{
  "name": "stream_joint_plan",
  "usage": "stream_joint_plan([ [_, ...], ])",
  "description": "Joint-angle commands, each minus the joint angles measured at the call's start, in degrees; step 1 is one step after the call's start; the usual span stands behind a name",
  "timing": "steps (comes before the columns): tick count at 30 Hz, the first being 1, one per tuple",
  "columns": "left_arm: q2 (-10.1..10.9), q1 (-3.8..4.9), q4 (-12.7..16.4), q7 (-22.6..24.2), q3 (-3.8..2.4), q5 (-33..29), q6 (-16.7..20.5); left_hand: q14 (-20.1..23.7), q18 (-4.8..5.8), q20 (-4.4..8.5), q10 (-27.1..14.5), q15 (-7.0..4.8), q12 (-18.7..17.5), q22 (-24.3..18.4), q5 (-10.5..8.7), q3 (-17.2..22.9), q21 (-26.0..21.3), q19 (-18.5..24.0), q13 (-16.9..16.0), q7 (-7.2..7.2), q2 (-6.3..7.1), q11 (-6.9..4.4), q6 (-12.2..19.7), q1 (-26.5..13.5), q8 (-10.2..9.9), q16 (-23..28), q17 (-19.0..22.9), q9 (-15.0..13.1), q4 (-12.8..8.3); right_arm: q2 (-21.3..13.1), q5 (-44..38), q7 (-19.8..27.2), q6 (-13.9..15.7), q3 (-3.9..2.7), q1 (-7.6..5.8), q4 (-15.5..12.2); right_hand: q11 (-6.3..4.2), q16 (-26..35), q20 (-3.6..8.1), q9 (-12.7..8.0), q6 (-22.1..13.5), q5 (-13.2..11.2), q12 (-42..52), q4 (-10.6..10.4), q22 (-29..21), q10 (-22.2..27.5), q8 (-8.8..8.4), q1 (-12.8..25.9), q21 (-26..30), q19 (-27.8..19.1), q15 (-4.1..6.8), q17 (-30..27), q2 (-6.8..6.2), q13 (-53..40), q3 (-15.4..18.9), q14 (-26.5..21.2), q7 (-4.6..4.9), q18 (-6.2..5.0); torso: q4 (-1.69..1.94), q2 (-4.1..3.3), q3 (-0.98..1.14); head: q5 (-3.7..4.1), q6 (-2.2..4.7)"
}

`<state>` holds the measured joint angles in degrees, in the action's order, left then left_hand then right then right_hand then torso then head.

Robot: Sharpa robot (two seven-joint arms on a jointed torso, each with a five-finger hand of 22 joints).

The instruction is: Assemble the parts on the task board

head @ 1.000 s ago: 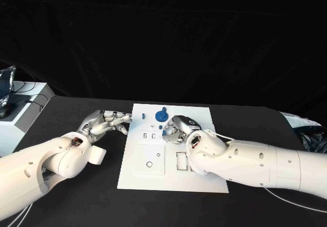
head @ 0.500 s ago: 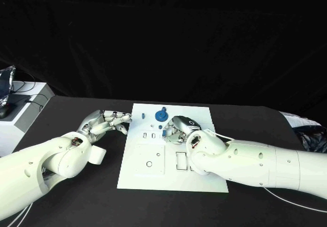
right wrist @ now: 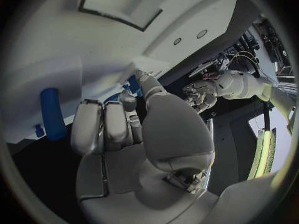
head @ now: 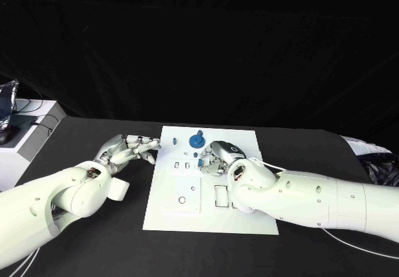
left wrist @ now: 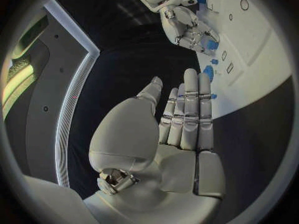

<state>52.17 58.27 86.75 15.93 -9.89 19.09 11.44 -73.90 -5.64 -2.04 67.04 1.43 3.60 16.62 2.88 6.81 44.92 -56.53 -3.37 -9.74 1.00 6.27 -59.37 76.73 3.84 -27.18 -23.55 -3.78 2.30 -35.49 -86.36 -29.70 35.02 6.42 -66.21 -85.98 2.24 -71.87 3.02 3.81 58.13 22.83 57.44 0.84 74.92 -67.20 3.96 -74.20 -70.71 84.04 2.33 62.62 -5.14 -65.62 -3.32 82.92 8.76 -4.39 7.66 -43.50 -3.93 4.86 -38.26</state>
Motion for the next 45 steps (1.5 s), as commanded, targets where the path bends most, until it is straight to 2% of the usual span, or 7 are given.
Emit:
stream_joint_plan([
  [1,-0.1,-0.02,0.1,0.2,-0.04,0.2,-0.9,0.3,-0.85,-0.01,-0.6,0.25,-0.2,-0.1,0.03,-0.2,0.3,0.4,-0.1,-0.16,-0.11,0.03,0.6,-0.2,-0.2,-0.3,0.1,0.1,0.0,-0.3,-0.5,1.0,1.1,0.02,0.06,-0.4,0.14,0.2,-0.43,0.0,-0.9,-0.4,0.2,-0.5,9.9,0.6,-0.11,-0.1,0.3,2.3,-0.49,-0.1,-0.97,0.5,0.0,-0.2,0.11,0.08,0.01,-0.04,0.03,-0.07,0.07],
  [12,-0.4,-0.03,-0.2,-4.0,-0.04,7.2,-0.8,-0.4,-0.65,0.09,4.0,-0.22,1.7,-0.1,0.12,-3.7,0.3,0.1,-0.7,0.14,2.15,-1.07,2.1,-3.2,0.3,-1.3,-0.6,-0.1,1.0,-5.2,4.7,5.7,3.8,-0.25,-0.58,-4.9,0.54,0.2,-0.79,0.0,-2.3,-3.1,1.0,-4.7,10.0,1.4,-0.15,-0.5,0.3,2.3,-0.79,0.0,-4.73,2.0,-0.5,-0.2,0.44,-0.02,-0.13,0.29,0.31,-0.67,0.38],
  [19,-1.1,0.3,-0.6,-12.0,-0.06,14.1,-0.4,-1.2,-0.19,2.91,8.2,-2.51,13.7,4.4,0.15,-4.6,7.6,-3.2,-8.1,2.07,2.78,-3.71,-0.2,-11.8,4.7,-16.4,-11.9,-1.3,8.0,-9.8,19.8,16.8,5.5,-0.5,-3.39,-7.0,0.18,0.5,-0.61,0.1,-0.4,-2.8,1.4,-4.1,9.9,1.8,0.47,-1.2,0.6,2.2,-0.53,0.0,-3.04,2.3,0.0,-0.2,-0.11,-0.04,-0.47,0.91,0.81,-1.27,0.59],
  [25,-3.5,1.54,-2.6,-20.7,-0.06,21.0,-0.5,1.6,-1.13,4.5,-2.9,-4.09,41.3,14.1,-0.07,4.8,20.4,0.3,-30.5,4.96,8.28,-5.76,2.6,-19.0,19.9,-32.1,-22.5,-12.2,13.9,-12.7,29.9,22.0,3.9,-0.62,-6.05,-6.3,-0.46,0.6,-0.16,0.9,2.3,-0.8,1.4,-3.1,9.8,1.8,1.68,-0.3,0.7,2.2,-0.04,-0.1,-1.43,2.3,0.6,-0.2,-1.08,0.08,-0.69,1.68,1.22,-1.79,0.75],
  [31,-6.8,3.46,-4.8,-31.7,-0.05,28.5,-6.1,-0.1,-1.89,4.25,-3.4,-4.71,45.5,19.1,0.27,6.5,24.4,-0.3,-34.0,6.16,9.51,-6.61,7.8,-22.2,30.0,-35.1,-24.3,-24.0,14.5,-13.9,35.7,24.3,1.2,-0.66,-7.45,-4.4,-0.65,0.3,0.2,3.0,2.6,-0.5,1.7,-1.7,9.9,1.6,1.49,0.4,0.2,2.2,0.14,0.5,-0.39,1.8,1.7,-0.1,-1.32,0.32,-1.1,2.34,1.64,-2.4,0.69],
  [38,-11.0,5.85,-7.5,-40.4,0.34,34.1,-12.9,-1.0,-1.67,4.41,-3.3,-4.88,45.9,24.7,0.12,9.9,27.2,-3.6,-34.6,6.3,9.33,-6.8,8.0,-19.6,30.2,-37.3,-26.8,-25.8,14.2,-13.8,37.2,24.6,-0.1,-0.66,-8.11,-2.4,-0.7,0.2,0.23,4.5,2.7,-0.2,2.0,-0.8,10.0,1.3,1.02,0.4,0.0,2.2,0.19,0.8,0.26,1.4,2.0,0.0,-1.37,0.38,-1.42,2.79,2.14,-2.93,0.4],
  [45,-16.0,9.04,-11.3,-45.4,2.81,37.1,-17.1,-2.0,-1.32,4.59,-3.1,-4.98,46.4,30.8,0.13,14.6,30.0,-6.4,-35.7,6.4,10.29,-6.91,8.0,-18.1,30.1,-40.0,-30.2,-28.8,13.6,-13.0,36.3,23.4,-1.0,-0.66,-8.3,-1.0,-0.67,0.4,0.23,5.1,2.7,0.2,1.8,-0.6,10.0,1.4,0.68,0.6,0.1,2.2,0.18,0.8,0.53,1.5,2.1,0.0,-1.33,0.35,-1.74,2.9,2.45,-3.26,0.15],
])
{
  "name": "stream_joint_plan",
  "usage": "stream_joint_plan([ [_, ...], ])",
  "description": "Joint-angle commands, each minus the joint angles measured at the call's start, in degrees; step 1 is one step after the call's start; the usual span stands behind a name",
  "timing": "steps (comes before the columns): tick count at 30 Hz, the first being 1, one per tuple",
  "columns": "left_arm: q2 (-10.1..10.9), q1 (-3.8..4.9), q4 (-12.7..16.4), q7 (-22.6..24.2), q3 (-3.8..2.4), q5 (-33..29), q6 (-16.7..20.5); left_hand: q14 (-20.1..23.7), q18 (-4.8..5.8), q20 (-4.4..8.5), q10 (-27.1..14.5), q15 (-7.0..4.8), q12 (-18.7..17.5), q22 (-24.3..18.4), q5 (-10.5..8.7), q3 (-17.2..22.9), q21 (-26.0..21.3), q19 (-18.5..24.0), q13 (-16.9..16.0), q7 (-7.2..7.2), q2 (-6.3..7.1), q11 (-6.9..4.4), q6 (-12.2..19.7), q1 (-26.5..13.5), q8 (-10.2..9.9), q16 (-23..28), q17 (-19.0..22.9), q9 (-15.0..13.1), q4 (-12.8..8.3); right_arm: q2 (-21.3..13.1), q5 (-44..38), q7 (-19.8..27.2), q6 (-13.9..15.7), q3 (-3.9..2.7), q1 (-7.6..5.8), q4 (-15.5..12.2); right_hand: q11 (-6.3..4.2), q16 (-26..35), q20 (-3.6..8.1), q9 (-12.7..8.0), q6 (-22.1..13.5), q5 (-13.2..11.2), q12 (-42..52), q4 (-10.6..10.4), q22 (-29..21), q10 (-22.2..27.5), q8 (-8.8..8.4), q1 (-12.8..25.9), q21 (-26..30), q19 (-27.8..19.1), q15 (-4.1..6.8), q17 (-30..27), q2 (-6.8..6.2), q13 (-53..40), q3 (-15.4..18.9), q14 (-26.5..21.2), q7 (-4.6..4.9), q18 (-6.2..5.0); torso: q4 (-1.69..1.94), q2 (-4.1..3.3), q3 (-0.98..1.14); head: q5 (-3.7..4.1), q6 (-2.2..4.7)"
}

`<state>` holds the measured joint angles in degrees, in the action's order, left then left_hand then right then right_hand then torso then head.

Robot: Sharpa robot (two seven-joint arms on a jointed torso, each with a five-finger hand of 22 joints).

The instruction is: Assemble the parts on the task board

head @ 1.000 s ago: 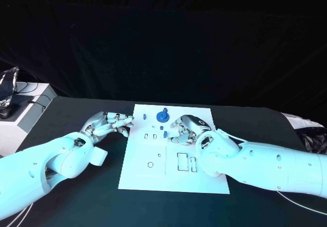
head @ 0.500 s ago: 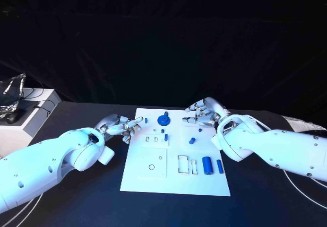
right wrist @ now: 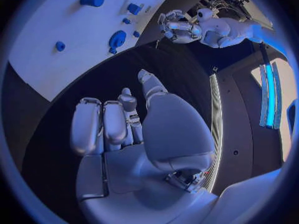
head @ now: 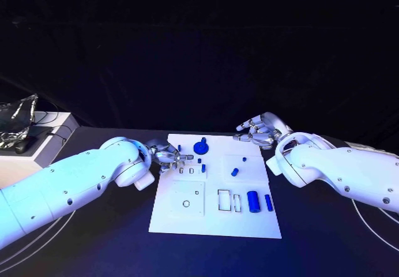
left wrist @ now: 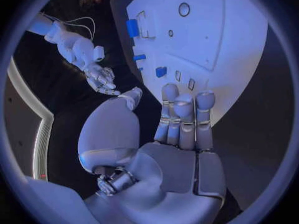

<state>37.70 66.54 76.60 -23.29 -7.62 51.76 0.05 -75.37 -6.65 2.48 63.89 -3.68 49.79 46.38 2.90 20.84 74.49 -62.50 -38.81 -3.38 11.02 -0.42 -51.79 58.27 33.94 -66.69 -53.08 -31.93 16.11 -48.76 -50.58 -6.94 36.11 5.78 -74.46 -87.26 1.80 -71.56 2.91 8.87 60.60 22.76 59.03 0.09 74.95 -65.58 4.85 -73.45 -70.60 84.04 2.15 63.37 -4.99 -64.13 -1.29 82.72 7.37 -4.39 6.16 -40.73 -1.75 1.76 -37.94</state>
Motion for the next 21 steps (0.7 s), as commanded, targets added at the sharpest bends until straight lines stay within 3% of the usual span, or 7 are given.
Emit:
stream_joint_plan([
  [1,-2.1,1.1,-1.6,-6.5,0.84,4.7,-6.1,-0.7,-0.24,0.07,0.1,0.12,0.3,1.6,0.05,0.7,0.6,-0.7,-0.3,0.07,0.25,-0.26,0.4,0.5,0.0,-0.7,-1.0,-0.7,-0.3,0.3,0.3,0.5,-2.2,-0.02,-0.05,0.4,-0.23,0.1,0.35,0.1,0.2,0.3,0.2,0.2,9.9,-0.2,-0.24,-0.1,0.0,2.2,0.35,0.0,0.33,0.0,0.1,0.2,0.07,0.35,-0.24,0.13,0.28,-0.19,-0.21],
  [3,-3.3,1.76,-2.5,-7.4,1.37,5.2,-6.7,-1.2,-0.16,0.12,0.3,0.02,0.4,3.0,0.06,1.1,1.2,-1.4,-0.6,0.2,0.21,-0.37,0.2,0.4,-0.1,-1.4,-2.0,-1.3,-0.4,0.5,-0.4,0.2,-2.3,-0.02,-0.06,0.5,-0.23,0.1,0.35,0.1,0.1,0.3,0.2,0.2,9.9,-0.2,-0.24,-0.1,0.0,2.2,0.35,0.0,0.32,0.0,0.1,0.1,0.07,0.35,-0.29,0.1,0.36,-0.25,-0.24],
  [6,-5.1,2.65,-3.9,-8.4,2.01,5.8,-7.3,-2.0,0.05,0.28,0.7,-0.14,0.6,5.0,0.07,1.3,2.0,-2.8,-0.8,0.36,0.07,-0.54,-0.2,0.6,-0.3,-2.3,-3.3,-1.7,-0.6,0.6,-1.3,-0.2,-2.4,-0.02,-0.08,0.6,-0.22,0.1,0.34,0.2,0.1,0.4,0.1,0.2,9.9,-0.2,-0.33,-0.1,0.0,2.2,0.35,0.0,0.36,0.0,0.1,0.2,0.09,0.34,-0.29,-0.01,0.3,-0.11,-0.23],
  [10,-6.9,3.4,-5.1,-8.8,2.41,6.0,-7.8,-2.5,0.18,0.43,0.8,-0.2,0.5,6.6,0.07,1.8,2.4,-3.6,-1.2,0.38,-0.06,-0.58,-0.5,0.6,-0.9,-2.8,-4.5,-2.4,-0.9,0.8,-2.1,-0.7,-2.4,-0.01,-0.09,0.7,-0.22,0.1,0.34,0.2,0.1,0.5,0.1,0.2,9.9,-0.2,-0.35,0.0,0.0,2.2,0.35,0.0,0.39,0.0,0.1,0.2,0.09,0.35,-0.3,-0.08,0.34,0.31,-0.15],
  [11,-7.2,3.52,-5.3,-8.9,2.46,6.0,-7.9,-2.5,0.19,0.44,0.8,-0.17,0.4,6.8,0.07,1.9,2.4,-3.7,-1.3,0.35,-0.05,-0.53,-0.5,0.5,-1.0,-2.8,-4.6,-2.5,-1.0,0.8,-2.2,-0.8,-2.4,-0.01,-0.09,0.7,-0.22,0.1,0.34,0.2,0.1,0.5,0.1,0.2,9.9,-0.2,-0.35,0.0,0.0,2.2,0.35,0.0,0.39,0.0,0.1,0.2,0.09,0.35,-0.29,-0.09,0.25,0.46,0.03],
  [17,-8.6,3.88,-6.3,-8.7,2.6,6.0,-8.3,-2.5,0.22,0.32,0.7,-0.03,0.0,8.0,0.05,1.9,2.2,-3.9,-1.7,0.09,-0.07,-0.38,-0.5,0.4,-2.5,-2.6,-5.4,-3.0,-1.3,1.2,-2.6,-1.4,-2.8,-0.01,-0.09,1.1,-0.2,0.2,0.34,0.3,0.0,0.6,0.1,0.2,9.9,-0.2,-0.44,0.0,0.1,2.2,0.34,0.0,0.41,0.0,0.0,0.2,0.12,0.33,-0.38,-0.12,0.42,0.3,0.86],
  [21,-9.6,3.95,-7.2,-8.4,2.62,5.8,-8.4,-2.5,0.22,0.26,0.6,0.01,-0.1,8.5,0.05,1.9,2.1,-4.0,-1.7,0.05,-0.07,-0.35,-0.4,0.6,-2.8,-2.6,-5.6,-3.3,-1.6,1.5,-2.8,-1.6,-2.9,0.0,-0.09,1.4,-0.2,0.2,0.34,0.3,0.0,0.6,0.1,0.2,9.9,-0.2,-0.44,0.0,0.1,2.2,0.34,0.0,0.41,0.0,0.0,0.2,0.12,0.33,-0.2,-0.15,0.17,1.0,0.91],
])
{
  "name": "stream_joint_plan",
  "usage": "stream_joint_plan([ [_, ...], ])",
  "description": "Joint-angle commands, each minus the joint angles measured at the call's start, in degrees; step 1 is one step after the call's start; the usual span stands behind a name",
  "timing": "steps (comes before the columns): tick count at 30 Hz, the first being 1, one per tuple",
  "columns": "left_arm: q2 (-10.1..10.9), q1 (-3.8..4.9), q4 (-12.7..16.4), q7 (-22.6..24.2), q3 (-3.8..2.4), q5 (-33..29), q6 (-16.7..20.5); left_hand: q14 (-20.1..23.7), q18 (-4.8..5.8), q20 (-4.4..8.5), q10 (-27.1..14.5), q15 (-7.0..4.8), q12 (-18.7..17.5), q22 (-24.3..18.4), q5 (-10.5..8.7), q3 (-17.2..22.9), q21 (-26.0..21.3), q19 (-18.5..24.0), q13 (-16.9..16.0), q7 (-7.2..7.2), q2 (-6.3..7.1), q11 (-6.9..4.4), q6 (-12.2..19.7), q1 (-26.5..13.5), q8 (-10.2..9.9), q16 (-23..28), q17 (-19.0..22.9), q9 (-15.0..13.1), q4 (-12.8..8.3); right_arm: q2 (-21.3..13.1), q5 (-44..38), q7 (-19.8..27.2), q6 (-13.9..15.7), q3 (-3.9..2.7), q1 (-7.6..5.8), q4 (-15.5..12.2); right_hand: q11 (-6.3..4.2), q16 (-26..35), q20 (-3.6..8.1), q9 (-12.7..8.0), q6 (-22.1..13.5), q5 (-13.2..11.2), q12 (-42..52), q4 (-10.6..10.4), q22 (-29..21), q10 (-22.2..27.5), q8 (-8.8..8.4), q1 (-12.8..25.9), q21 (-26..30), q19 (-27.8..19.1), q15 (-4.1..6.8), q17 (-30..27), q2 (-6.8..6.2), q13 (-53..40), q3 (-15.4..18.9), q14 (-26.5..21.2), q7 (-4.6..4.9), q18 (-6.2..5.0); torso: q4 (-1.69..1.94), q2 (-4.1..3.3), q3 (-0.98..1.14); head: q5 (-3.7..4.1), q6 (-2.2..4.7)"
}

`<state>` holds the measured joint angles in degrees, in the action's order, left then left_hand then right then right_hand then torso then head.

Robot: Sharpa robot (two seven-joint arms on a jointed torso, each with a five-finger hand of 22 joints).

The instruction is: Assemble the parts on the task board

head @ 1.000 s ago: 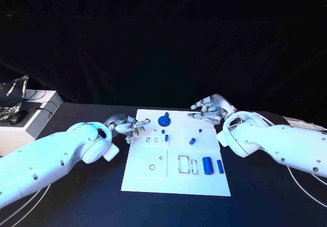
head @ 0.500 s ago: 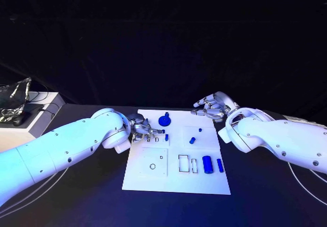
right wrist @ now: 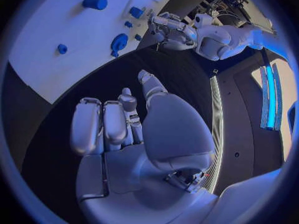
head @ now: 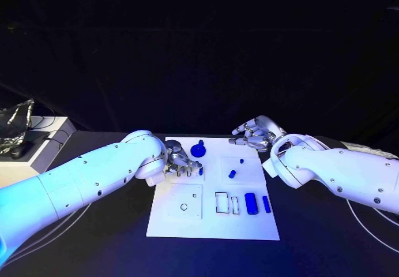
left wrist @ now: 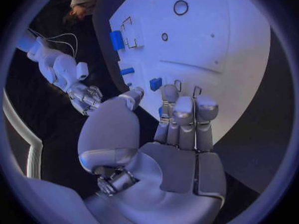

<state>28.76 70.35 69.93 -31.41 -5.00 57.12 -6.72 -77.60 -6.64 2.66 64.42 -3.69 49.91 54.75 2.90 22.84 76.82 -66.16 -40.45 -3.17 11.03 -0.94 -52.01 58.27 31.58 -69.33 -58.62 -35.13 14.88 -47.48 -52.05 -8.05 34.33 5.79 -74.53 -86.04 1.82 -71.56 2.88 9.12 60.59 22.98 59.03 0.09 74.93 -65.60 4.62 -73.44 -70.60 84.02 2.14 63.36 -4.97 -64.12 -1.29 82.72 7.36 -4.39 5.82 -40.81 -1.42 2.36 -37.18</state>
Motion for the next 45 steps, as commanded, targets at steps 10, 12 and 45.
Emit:
stream_joint_plan([
  [10,-2.6,0.16,-2.8,0.9,0.0,0.1,-1.9,-0.3,0.22,0.1,0.0,0.04,-0.2,1.1,-0.11,-3.8,-0.6,-0.5,-0.2,-0.07,0.19,0.18,-0.5,0.9,-0.7,-0.1,-0.6,-0.7,0.3,1.4,-1.6,-0.9,-1.0,-0.01,-0.02,0.9,-0.22,0.2,0.35,0.2,0.0,0.4,0.0,0.3,9.9,-0.1,-0.27,-0.1,0.1,2.2,0.33,0.0,0.43,0.0,0.0,0.2,0.15,0.33,0.15,-0.1,-0.21,0.29,0.16],
  [12,-2.8,0.15,-3.1,1.2,0.0,0.0,-1.9,-0.3,0.26,0.11,0.0,0.02,-0.2,1.4,0.01,-10.2,-0.6,-0.5,-0.2,-0.03,-1.12,0.15,-0.4,2.5,-0.8,-0.2,-0.7,-0.9,1.0,1.5,-1.6,-0.9,-1.0,-0.01,-0.02,1.0,-0.22,0.2,0.35,0.2,0.0,0.4,0.0,0.3,9.9,-0.1,-0.27,-0.1,0.1,2.2,0.33,0.0,0.43,0.0,0.0,0.2,0.15,0.33,0.12,-0.12,-0.22,0.35,0.38],
  [45,-6.3,-0.12,-8.6,3.9,0.31,-1.3,-2.1,0.1,0.34,-0.04,-0.7,0.15,0.5,3.9,0.04,-12.1,-1.5,-0.8,-0.3,-0.1,-2.22,0.26,-0.2,5.7,-0.5,-0.5,-0.8,-2.6,1.1,2.8,-1.9,-1.5,-1.7,-0.01,0.09,2.0,-0.21,0.3,0.34,0.4,0.0,0.6,-0.1,0.5,9.9,-0.1,-0.31,0.1,0.2,2.2,0.33,-0.1,0.61,0.0,0.1,0.2,0.15,0.29,0.08,-0.26,-0.22,0.78,-0.23],
])
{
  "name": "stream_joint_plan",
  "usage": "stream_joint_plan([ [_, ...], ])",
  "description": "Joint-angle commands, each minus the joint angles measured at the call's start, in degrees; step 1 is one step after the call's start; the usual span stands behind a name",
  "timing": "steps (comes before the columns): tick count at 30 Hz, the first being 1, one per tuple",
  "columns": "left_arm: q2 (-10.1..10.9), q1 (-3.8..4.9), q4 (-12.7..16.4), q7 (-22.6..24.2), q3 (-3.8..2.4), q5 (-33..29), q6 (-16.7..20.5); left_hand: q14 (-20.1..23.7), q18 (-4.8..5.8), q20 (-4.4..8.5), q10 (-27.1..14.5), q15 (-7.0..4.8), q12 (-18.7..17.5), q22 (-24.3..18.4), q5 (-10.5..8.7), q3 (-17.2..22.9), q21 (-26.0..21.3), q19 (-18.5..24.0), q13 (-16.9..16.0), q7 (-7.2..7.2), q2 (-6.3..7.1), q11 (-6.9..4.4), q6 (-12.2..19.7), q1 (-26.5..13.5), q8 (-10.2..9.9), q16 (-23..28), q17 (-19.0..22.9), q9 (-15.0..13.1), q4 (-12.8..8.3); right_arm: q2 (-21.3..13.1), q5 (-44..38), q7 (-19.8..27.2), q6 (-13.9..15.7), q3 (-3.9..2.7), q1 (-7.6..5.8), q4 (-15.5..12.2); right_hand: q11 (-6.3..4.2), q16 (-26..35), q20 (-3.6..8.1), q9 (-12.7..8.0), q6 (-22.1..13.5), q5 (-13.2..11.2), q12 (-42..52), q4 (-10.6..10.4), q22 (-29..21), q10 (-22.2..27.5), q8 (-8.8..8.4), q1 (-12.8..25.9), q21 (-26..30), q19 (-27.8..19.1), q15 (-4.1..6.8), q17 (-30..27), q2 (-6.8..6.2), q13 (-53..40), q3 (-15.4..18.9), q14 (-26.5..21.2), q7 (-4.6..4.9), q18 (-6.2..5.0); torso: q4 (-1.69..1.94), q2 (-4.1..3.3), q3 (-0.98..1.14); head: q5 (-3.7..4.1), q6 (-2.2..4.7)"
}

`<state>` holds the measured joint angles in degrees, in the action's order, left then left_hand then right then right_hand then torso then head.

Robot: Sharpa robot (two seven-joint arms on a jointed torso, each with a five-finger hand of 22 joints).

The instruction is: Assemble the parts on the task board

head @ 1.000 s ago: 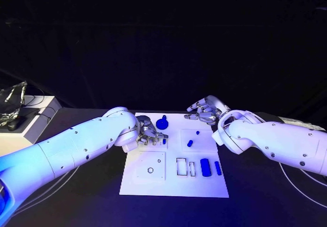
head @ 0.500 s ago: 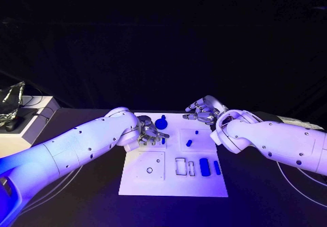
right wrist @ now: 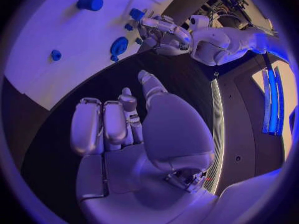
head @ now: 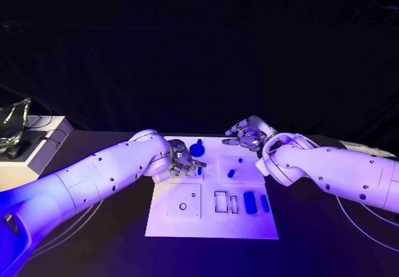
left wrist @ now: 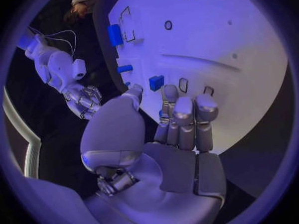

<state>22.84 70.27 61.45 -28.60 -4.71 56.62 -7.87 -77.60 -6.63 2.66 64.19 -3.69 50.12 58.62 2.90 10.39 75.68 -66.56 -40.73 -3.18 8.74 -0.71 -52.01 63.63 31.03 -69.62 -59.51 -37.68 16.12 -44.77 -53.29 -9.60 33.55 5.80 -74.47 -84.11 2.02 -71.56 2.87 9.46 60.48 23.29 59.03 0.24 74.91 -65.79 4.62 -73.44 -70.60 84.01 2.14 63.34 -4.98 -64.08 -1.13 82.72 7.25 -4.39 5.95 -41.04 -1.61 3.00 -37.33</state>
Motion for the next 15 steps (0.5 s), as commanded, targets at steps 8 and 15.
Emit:
stream_joint_plan([
  [8,-0.9,-0.13,-0.8,1.4,0.26,-1.4,-0.8,0.3,0.31,-0.11,-0.5,0.17,0.2,0.1,0.04,0.4,-0.6,-0.2,0.1,-0.08,0.06,0.04,-0.2,0.3,0.0,0.0,0.3,-0.1,-0.1,0.2,-0.7,0.0,-1.0,-0.02,0.08,0.1,-0.41,0.3,0.35,0.0,0.1,0.3,-0.1,0.3,9.9,0.1,-0.32,0.1,0.2,2.2,0.34,0.0,0.61,0.0,-0.1,0.2,0.26,0.29,0.01,-0.01,-0.02,0.2,-0.2],
  [15,-1.1,-0.2,-1.6,1.6,0.44,-1.6,-0.7,0.3,0.3,-0.16,-0.5,0.19,0.2,0.3,0.04,0.5,-0.7,-0.2,0.2,-0.1,-0.05,0.06,-0.3,0.4,-0.1,0.0,0.4,-0.2,-0.2,0.3,-0.7,0.0,-1.1,-0.02,0.13,0.2,-0.41,0.3,0.35,0.0,0.1,0.3,-0.1,0.3,9.9,0.1,-0.32,0.1,0.2,2.2,0.34,0.0,0.61,0.0,-0.1,0.2,0.26,0.29,0.04,0.01,0.05,0.17,-0.32],
])
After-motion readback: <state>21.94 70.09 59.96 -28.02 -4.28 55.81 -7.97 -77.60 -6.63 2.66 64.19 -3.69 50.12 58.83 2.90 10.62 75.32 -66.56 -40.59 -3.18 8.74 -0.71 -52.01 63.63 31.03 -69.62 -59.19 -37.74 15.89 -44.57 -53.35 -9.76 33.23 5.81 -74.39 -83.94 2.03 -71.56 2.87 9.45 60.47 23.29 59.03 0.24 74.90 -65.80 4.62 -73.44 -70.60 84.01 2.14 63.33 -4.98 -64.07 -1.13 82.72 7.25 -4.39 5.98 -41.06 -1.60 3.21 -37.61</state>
